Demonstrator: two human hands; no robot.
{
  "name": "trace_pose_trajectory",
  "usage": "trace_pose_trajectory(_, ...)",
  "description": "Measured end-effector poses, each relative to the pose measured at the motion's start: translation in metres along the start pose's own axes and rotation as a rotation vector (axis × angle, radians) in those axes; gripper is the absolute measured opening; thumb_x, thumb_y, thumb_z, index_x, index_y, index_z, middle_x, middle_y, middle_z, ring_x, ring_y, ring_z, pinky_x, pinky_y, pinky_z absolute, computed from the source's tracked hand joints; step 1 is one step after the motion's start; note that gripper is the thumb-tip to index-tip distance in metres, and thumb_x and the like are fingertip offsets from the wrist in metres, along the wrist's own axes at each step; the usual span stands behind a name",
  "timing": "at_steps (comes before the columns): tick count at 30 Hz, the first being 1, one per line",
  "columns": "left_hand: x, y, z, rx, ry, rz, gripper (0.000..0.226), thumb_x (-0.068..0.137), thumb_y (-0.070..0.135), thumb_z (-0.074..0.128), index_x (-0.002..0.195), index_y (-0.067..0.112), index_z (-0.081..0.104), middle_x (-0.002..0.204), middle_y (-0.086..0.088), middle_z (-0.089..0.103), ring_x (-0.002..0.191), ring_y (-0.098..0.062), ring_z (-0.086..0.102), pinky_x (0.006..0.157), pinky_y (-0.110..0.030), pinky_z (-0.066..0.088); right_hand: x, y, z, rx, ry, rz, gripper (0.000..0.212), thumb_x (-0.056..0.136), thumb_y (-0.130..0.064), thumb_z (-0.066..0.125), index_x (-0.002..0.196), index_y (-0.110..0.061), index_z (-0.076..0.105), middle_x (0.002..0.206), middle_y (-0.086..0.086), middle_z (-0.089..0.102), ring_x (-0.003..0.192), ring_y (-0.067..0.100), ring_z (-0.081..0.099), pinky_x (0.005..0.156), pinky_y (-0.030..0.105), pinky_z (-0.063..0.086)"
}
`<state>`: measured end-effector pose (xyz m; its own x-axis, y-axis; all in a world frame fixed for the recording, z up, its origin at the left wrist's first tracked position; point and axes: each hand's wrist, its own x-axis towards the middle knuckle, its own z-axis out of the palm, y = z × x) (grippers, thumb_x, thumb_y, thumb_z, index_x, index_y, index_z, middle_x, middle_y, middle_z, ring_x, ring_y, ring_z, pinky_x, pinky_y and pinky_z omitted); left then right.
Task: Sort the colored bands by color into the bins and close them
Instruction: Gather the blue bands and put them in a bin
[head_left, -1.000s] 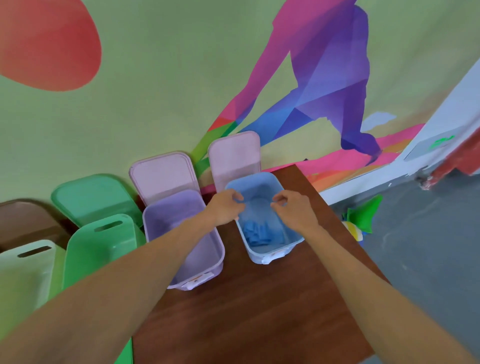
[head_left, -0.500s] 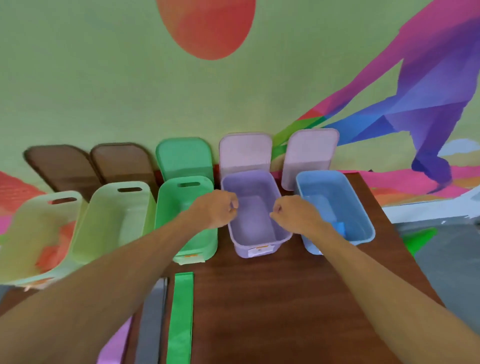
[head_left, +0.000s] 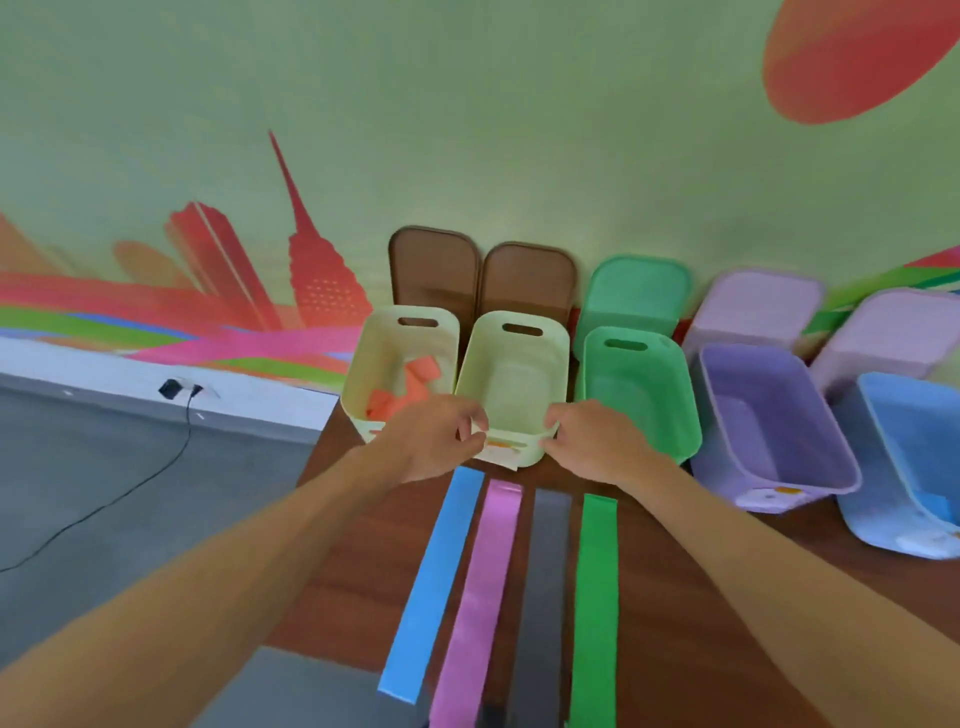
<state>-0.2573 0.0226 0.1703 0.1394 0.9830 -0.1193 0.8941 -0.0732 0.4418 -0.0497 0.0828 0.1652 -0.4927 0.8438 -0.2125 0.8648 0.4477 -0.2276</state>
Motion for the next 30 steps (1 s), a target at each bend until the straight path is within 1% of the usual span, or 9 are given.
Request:
trace_pose_trajectory(5,-0.032,-0.049,0.023,-0.078,-0.115,-0.140,0.024,0.089,0.025,0.049,0.105,0.020,0.066,0.099,0.007,0.066,0.092,-0.015,0.059,0.081,-0.030,0.048,0.012,-0.048,0.036,-0.059,-0.101,-0.055,0.032,0.092,-0.038,0.050,0.113,-0.018,0.061,0.104,0.005,0.066,0.094,0.027,0.063,0.079,0.036,0.053)
trace_pose_trajectory(9,-0.021,-0.075,0.062,-0.116,-0.199,-0.241,0.025,0.089,0.024,0.052,0.111,0.019,0.063,0.102,0.005,0.065,0.097,-0.017,0.060,0.087,-0.031,0.048,0.016,-0.040,0.062,-0.008,-0.074,-0.068,0.029,0.092,-0.039,0.047,0.103,-0.017,0.063,0.088,0.000,0.068,0.081,0.022,0.064,0.074,0.036,0.054)
trace_pose_trajectory(11,-0.008,-0.082,0.083,-0.119,-0.209,-0.267,0.026,0.089,0.022,0.053,0.113,0.019,0.062,0.109,0.004,0.064,0.103,-0.018,0.060,0.089,-0.032,0.048,0.019,-0.026,0.073,0.003,-0.071,-0.079,0.030,0.092,-0.042,0.047,0.102,-0.019,0.064,0.085,-0.001,0.069,0.080,0.021,0.065,0.073,0.037,0.055)
trace_pose_trajectory(15,0.023,-0.086,0.121,0.020,-0.258,-0.257,0.038,0.092,0.022,0.049,0.130,0.021,0.052,0.132,0.002,0.052,0.120,-0.020,0.052,0.098,-0.035,0.043,0.022,-0.002,0.089,0.038,-0.103,-0.056,0.027,0.090,-0.040,0.050,0.103,-0.022,0.065,0.089,-0.002,0.070,0.086,0.022,0.066,0.075,0.037,0.054)
trace_pose_trajectory(20,0.048,-0.081,0.153,0.190,-0.253,-0.216,0.046,0.094,0.013,0.042,0.138,0.024,0.046,0.143,0.006,0.044,0.117,-0.027,0.056,0.092,-0.043,0.047,0.026,0.021,0.107,0.092,-0.136,-0.061,0.027,0.093,-0.040,0.050,0.109,-0.023,0.063,0.095,-0.004,0.069,0.091,0.019,0.065,0.078,0.035,0.053)
trace_pose_trajectory(23,0.056,-0.080,0.164,0.237,-0.263,-0.265,0.044,0.095,0.011,0.041,0.138,0.021,0.042,0.140,0.002,0.042,0.108,-0.033,0.060,0.081,-0.044,0.047,0.026,0.033,0.110,0.104,-0.176,-0.059,0.029,0.093,-0.040,0.050,0.114,-0.023,0.061,0.101,-0.004,0.069,0.095,0.019,0.064,0.081,0.036,0.052)
trace_pose_trajectory(25,0.060,-0.078,0.168,0.220,-0.240,-0.277,0.036,0.097,0.011,0.038,0.132,0.016,0.045,0.136,-0.002,0.043,0.101,-0.035,0.060,0.069,-0.041,0.041,0.024,0.039,0.112,0.105,-0.202,-0.060,0.030,0.094,-0.041,0.050,0.114,-0.023,0.060,0.103,-0.003,0.069,0.095,0.019,0.064,0.082,0.037,0.053)
trace_pose_trajectory(26,0.060,-0.078,0.169,0.214,-0.235,-0.282,0.033,0.097,0.012,0.037,0.129,0.015,0.046,0.134,-0.003,0.044,0.099,-0.034,0.059,0.067,-0.040,0.038,0.024,0.041,0.113,0.104,-0.211,-0.060,0.030,0.094,-0.041,0.050,0.115,-0.023,0.060,0.104,-0.002,0.069,0.096,0.020,0.064,0.082,0.037,0.053)
trace_pose_trajectory(30,0.055,-0.085,0.167,0.349,-0.180,-0.185,0.023,0.092,0.009,0.053,0.114,0.015,0.055,0.120,-0.005,0.050,0.106,-0.025,0.052,0.078,-0.036,0.044,0.023,0.043,0.112,0.141,-0.218,-0.062,0.027,0.093,-0.039,0.051,0.112,-0.023,0.062,0.103,-0.003,0.069,0.094,0.018,0.064,0.080,0.034,0.052)
